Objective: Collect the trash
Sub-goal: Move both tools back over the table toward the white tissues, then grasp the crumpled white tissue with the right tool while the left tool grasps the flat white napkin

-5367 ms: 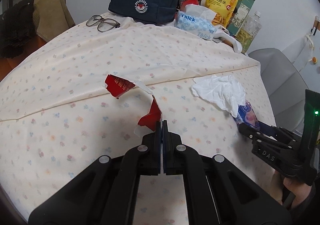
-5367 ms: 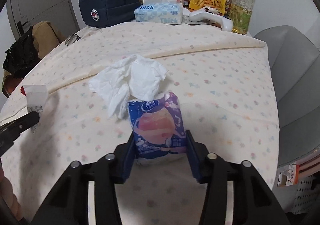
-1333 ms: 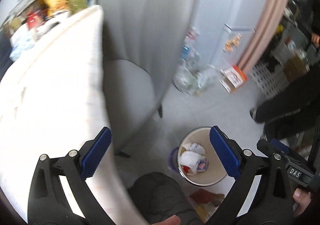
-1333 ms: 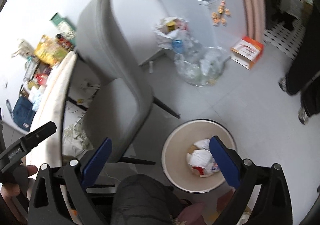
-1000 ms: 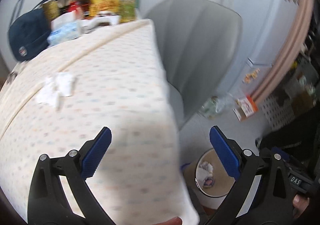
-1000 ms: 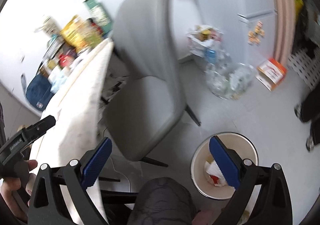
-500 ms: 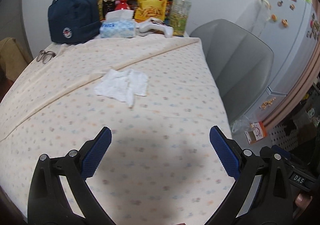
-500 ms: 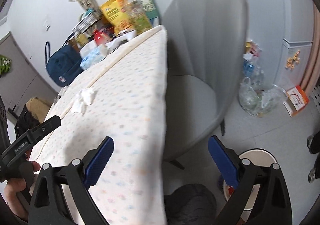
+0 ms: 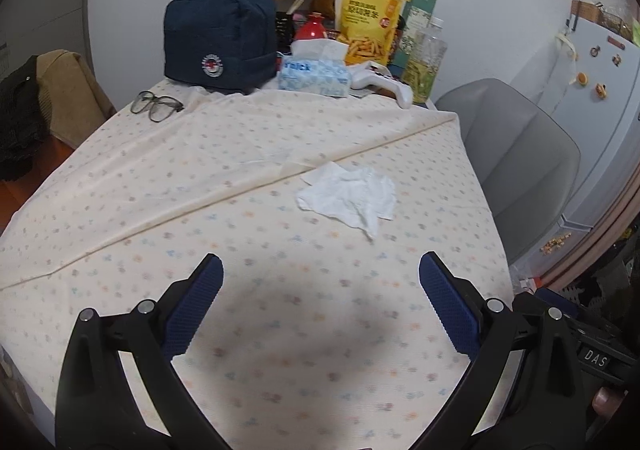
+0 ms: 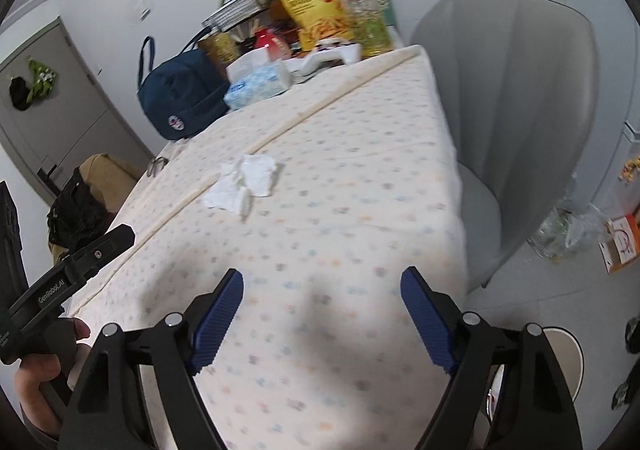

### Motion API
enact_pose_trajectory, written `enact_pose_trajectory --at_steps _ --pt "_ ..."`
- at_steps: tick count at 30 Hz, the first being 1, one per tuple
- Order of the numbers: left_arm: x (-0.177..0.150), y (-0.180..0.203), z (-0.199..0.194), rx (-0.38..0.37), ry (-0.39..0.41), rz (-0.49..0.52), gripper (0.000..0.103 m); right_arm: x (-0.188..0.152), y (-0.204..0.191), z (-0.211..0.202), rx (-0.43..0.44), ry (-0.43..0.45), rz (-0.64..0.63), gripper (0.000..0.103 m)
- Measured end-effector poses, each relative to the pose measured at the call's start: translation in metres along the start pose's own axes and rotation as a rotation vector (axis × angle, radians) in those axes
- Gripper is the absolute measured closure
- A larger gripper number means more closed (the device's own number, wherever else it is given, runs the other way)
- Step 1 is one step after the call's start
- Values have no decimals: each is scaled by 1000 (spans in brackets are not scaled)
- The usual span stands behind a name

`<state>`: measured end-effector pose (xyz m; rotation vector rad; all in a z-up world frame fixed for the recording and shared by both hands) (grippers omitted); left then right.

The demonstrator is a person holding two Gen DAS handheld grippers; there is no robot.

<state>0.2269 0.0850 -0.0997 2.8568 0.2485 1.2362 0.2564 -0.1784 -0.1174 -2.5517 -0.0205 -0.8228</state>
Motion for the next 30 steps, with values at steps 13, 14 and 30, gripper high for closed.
enact_pose_trajectory --at_steps 13,14,30 --pt "-4 -77 15 81 -14 -83 5 4 -77 86 43 -124 -103 42" --pt "-5 -82 17 85 -15 -87 5 4 -80 91 43 -131 -108 43" --pt "10 -93 52 67 -58 -72 6 37 -101 165 -7 -158 -147 98"
Point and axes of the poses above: each gripper's, at about its wrist camera, not at the fingertips, and z roughly the way its jaws point, y to its right, x to its top, the point moved 5 cm from there along z, roughly the way its jaws point, and after that the axes turned 7 degrees about z, right-handed, at the moved point
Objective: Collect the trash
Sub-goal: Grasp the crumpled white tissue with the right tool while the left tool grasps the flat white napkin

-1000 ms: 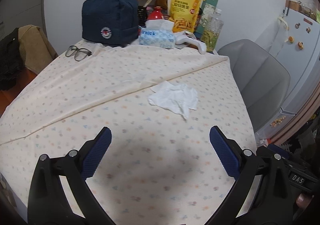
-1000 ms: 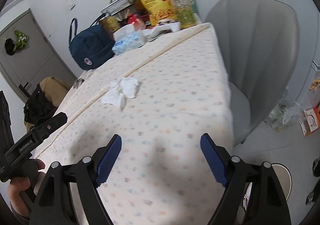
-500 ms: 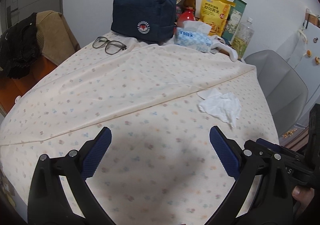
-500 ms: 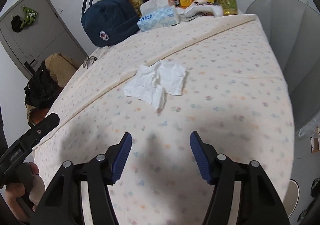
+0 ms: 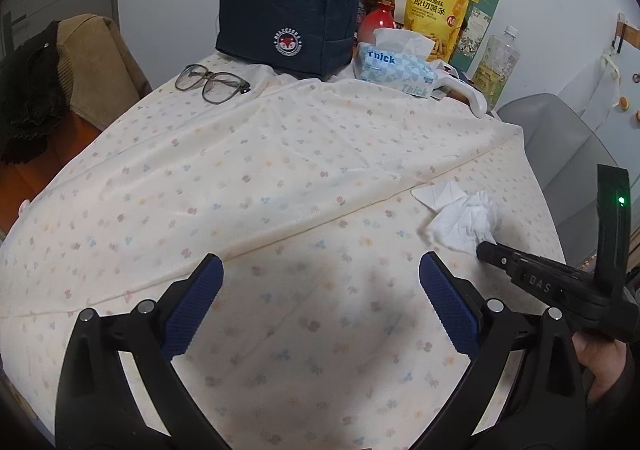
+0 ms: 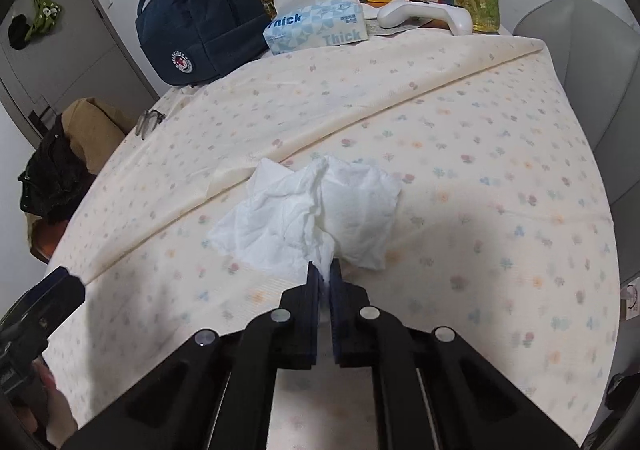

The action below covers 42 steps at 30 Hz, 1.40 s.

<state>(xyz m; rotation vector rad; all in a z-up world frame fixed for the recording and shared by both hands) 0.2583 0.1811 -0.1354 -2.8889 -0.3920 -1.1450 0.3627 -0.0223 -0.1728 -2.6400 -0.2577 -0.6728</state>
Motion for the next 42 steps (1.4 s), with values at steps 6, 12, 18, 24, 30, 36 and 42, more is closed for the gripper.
enact_pose_trajectory --at_steps 6,12,18,24,30,36,42 --pt "15 20 11 -33 -6 26 6 -5 13 -22 25 25 12 99" --pt "31 57 32 -75 -28 76 6 -5 41 -45 6 67 55 99" --pt "42 92 60 -101 -75 159 6 -6 64 -53 -3 73 74 99" --pt "50 124 85 -88 -113 276 14 -8 83 -56 -10 74 88 99" --pt "47 137 115 -69 -170 307 31 -10 86 -53 -16 72 79 99" --pt "45 143 118 -41 -131 329 63 -14 90 -54 -17 69 89 99" --pt "46 137 97 -85 -114 293 71 -15 86 -62 -10 82 81 99"
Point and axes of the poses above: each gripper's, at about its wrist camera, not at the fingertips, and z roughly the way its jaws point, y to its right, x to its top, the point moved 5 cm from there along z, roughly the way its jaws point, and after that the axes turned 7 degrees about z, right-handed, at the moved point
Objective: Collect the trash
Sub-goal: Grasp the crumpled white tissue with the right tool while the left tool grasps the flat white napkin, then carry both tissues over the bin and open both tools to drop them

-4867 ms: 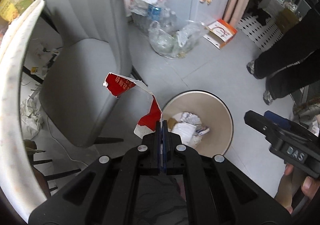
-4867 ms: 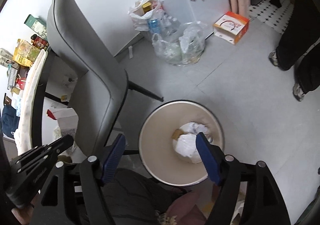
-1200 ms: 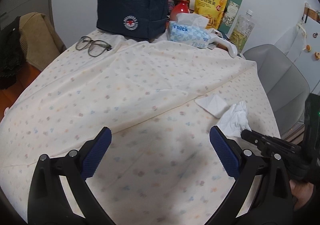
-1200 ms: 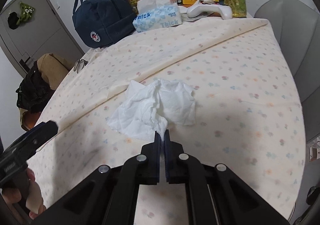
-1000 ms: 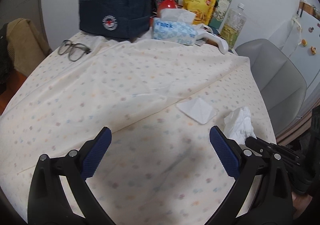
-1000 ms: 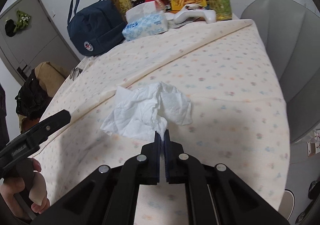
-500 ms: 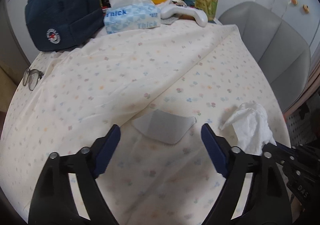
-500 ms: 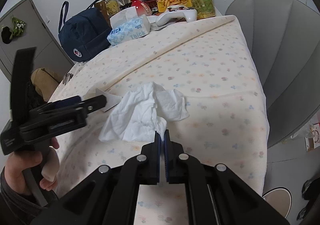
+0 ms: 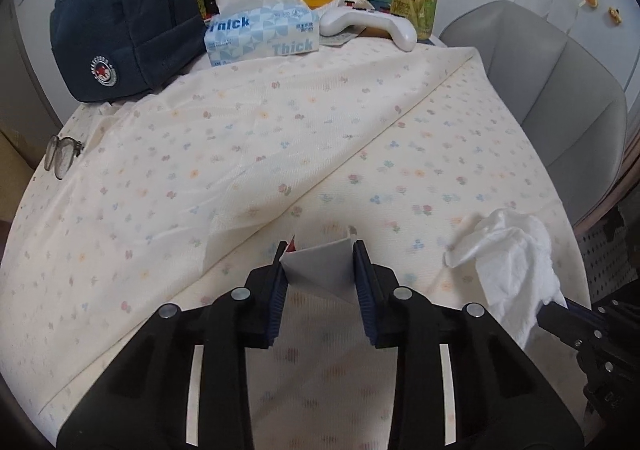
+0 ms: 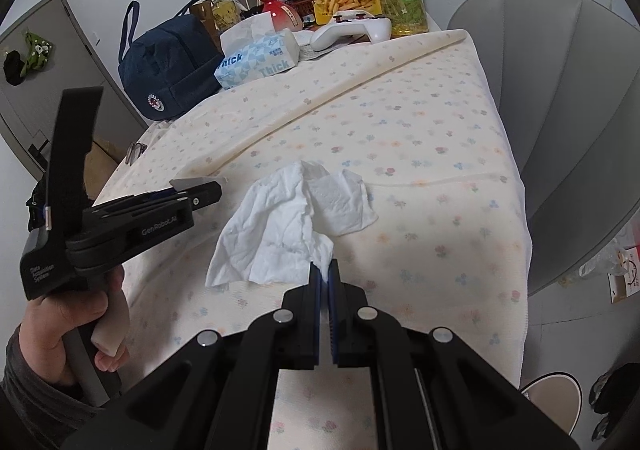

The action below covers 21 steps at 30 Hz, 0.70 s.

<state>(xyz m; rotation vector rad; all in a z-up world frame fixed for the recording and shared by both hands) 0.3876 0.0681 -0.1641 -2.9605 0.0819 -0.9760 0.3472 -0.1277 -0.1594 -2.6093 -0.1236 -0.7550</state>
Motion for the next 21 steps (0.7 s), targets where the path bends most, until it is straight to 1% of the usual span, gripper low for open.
enact_pose_trajectory --at_steps 7,11,16,21 --pt "-10 -2 -47 -16 70 -32 72 -4 -9 -18 20 29 -10 98" --pt "-16 0 -69 -5 102 -43 72 -7 -9 -32 27 47 -10 99" --pt "-26 10 -82 33 97 -45 72 -12 0 -49 27 65 -2 99" --pt "-33 34 -86 24 88 -24 72 -19 16 -66 19 81 13 99"
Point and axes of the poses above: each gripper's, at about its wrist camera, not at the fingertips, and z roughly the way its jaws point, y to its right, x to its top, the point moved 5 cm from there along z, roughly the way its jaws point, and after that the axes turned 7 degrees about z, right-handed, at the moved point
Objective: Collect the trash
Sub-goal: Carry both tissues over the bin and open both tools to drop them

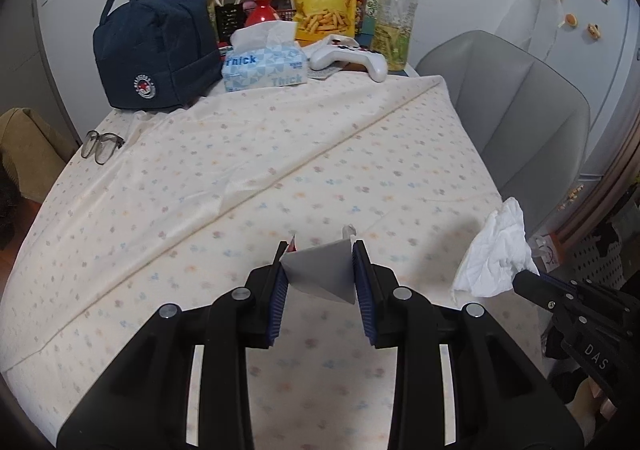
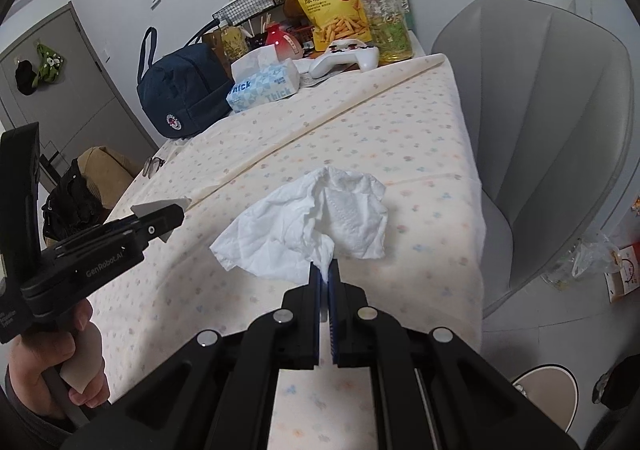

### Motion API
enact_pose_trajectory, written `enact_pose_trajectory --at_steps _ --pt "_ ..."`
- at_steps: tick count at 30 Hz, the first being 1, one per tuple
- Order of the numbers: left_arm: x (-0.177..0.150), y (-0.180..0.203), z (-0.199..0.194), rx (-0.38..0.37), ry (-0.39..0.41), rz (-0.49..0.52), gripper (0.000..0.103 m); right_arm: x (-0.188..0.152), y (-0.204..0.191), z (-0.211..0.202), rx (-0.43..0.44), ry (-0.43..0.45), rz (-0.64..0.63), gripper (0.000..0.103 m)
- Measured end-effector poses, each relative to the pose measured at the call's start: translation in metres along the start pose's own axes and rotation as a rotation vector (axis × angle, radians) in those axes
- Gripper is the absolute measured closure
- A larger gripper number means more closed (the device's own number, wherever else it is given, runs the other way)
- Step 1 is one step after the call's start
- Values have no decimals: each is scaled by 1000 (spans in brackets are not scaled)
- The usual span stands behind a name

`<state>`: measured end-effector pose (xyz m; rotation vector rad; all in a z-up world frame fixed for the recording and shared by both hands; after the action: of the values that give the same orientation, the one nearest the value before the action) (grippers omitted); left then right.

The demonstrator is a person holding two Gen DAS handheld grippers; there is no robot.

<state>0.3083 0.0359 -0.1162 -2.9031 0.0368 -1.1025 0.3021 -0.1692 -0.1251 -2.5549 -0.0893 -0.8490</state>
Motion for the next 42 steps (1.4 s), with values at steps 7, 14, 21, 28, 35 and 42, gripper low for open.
enact_pose_trajectory --at_steps 7,14,21,28,35,42 --pt "-4 53 -3 -49 -4 59 72 -6 38 -30 -27 35 57 99" --pt "-11 126 1 -121 -23 144 72 -19 99 -62 -80 66 152 98" --pt "-16 199 4 -187 -45 237 72 -38 164 -93 -144 91 245 98" --pt "-26 272 13 -250 -88 324 72 -63 227 -113 -210 95 336 98" --pt "-49 334 30 -299 -151 404 72 -98 290 -114 -268 64 435 98" --pt "-79 372 46 -326 -217 464 72 -151 355 -84 -312 -37 577 95"
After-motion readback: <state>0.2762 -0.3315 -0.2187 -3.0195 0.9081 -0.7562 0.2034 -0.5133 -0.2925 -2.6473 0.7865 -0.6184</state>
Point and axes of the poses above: each gripper's, at about its wrist camera, not at the fingertips, and z roughly the way its jaws point, y to its right, x to its top, the point moved 5 cm from there along z, roughly the way its jaws point, and after that the axes turned 7 degrees about z, right-handed, at the moved point
